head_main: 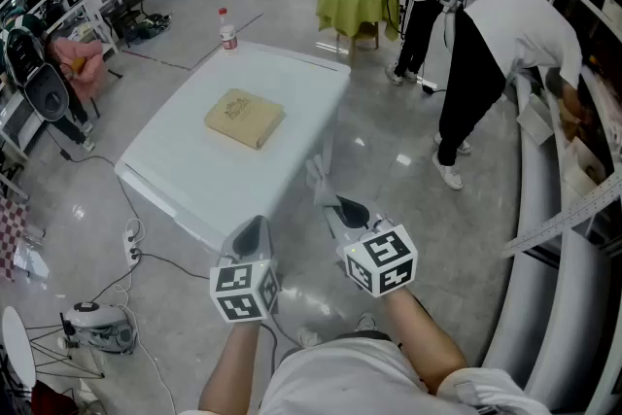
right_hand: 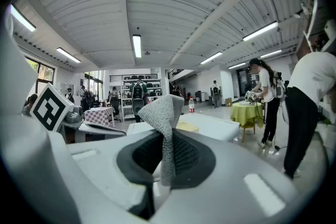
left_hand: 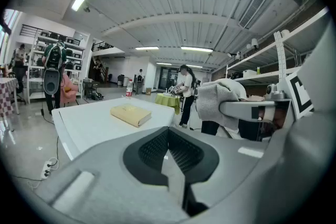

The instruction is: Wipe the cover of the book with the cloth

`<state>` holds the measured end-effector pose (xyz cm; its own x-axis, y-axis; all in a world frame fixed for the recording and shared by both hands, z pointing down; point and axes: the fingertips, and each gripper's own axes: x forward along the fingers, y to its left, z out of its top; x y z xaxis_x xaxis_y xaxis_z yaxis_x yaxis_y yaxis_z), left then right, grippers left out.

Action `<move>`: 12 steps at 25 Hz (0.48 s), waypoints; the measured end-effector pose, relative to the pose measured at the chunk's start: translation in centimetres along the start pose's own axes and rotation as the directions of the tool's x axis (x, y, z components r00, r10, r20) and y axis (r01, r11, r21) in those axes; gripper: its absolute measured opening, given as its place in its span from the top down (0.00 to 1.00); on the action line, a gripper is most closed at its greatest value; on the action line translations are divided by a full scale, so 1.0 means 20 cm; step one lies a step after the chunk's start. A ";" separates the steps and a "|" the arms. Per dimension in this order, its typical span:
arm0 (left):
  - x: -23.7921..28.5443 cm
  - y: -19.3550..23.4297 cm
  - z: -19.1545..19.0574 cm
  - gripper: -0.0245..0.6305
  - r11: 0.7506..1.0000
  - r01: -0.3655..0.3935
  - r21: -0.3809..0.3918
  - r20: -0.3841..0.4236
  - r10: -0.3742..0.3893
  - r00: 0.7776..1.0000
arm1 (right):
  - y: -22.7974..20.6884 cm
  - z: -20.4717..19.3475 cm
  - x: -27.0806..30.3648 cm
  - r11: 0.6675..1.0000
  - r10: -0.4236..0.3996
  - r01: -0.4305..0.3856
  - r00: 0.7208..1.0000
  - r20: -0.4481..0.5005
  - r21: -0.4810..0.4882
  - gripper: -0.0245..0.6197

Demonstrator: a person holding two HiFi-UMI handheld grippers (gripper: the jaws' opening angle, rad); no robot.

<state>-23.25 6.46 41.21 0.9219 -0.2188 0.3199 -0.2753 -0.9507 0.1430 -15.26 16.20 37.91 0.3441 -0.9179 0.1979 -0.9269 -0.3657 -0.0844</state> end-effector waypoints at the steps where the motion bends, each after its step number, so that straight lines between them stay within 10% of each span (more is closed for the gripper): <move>1: 0.01 0.01 0.00 0.95 1.000 0.004 0.001 0.001 -0.004 1.000 | 0.00 0.00 0.01 1.000 -0.001 0.001 1.000 0.000 0.005 0.94; 12: 0.12 0.06 0.01 0.95 0.997 0.074 0.030 -0.020 -0.074 0.997 | -0.01 -0.01 0.12 0.999 -0.043 0.043 0.999 -0.015 0.019 0.94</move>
<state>-21.25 4.79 41.96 0.9341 -0.1436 0.3267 -0.1977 -0.9704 0.1385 -14.19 14.04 38.57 0.3809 -0.8990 0.2163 -0.9083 -0.4075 -0.0940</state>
